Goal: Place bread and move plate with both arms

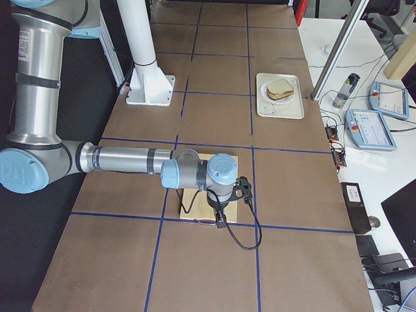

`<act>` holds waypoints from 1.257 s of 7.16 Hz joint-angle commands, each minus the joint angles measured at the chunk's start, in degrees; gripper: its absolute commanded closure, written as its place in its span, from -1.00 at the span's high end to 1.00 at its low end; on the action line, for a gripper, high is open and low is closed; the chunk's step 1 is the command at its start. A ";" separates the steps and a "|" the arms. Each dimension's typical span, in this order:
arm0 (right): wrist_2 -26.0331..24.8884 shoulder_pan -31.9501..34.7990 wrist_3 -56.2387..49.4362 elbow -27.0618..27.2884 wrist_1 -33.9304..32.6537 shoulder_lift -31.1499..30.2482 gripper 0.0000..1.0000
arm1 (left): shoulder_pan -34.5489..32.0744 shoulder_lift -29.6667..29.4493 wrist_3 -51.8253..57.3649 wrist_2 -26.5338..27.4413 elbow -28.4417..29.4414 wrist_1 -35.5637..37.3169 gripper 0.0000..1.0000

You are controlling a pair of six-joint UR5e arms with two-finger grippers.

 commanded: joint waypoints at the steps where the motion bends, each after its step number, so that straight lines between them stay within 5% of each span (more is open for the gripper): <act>1: 0.00 0.00 0.02 -0.06 0.01 -0.13 1.00 | -0.32 2.59 0.22 -3.36 1.35 -3.27 1.00; 9: 0.35 0.00 0.11 0.20 0.01 -1.01 1.00 | -0.32 3.20 0.21 -2.33 1.54 -2.74 1.00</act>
